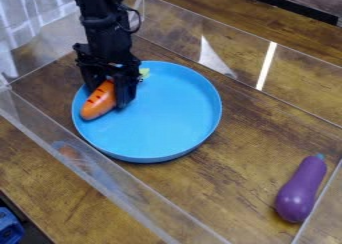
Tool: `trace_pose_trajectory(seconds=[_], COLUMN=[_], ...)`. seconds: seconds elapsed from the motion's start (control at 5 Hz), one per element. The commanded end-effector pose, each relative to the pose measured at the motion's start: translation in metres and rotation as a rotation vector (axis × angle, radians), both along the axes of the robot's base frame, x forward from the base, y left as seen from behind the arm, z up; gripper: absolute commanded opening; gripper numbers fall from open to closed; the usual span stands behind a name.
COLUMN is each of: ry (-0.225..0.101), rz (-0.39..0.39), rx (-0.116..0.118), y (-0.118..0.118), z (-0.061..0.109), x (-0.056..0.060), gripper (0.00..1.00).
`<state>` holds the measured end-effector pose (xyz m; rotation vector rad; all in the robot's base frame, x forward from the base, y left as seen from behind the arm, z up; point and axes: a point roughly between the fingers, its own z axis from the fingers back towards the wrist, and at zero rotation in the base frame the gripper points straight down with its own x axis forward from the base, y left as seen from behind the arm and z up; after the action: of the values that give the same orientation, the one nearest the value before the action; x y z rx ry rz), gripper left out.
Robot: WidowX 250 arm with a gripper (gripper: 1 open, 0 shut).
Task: Move the carrot to the right side
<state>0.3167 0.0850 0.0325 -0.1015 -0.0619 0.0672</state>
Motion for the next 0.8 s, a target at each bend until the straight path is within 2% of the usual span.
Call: trace_pose_trajectory(seconds=[0.0, 0.2, 0.6], ry=[-0.068, -0.077, -0.071], rz=[0.025, 0.034, 0.01], rx=[0.013, 0.011, 0.046], y=[0.01, 0.012, 0.006], z=[0.016, 0.018, 0.038], x=[0.01, 0.012, 0.014], gripper=[0.0, 0.0, 0.0])
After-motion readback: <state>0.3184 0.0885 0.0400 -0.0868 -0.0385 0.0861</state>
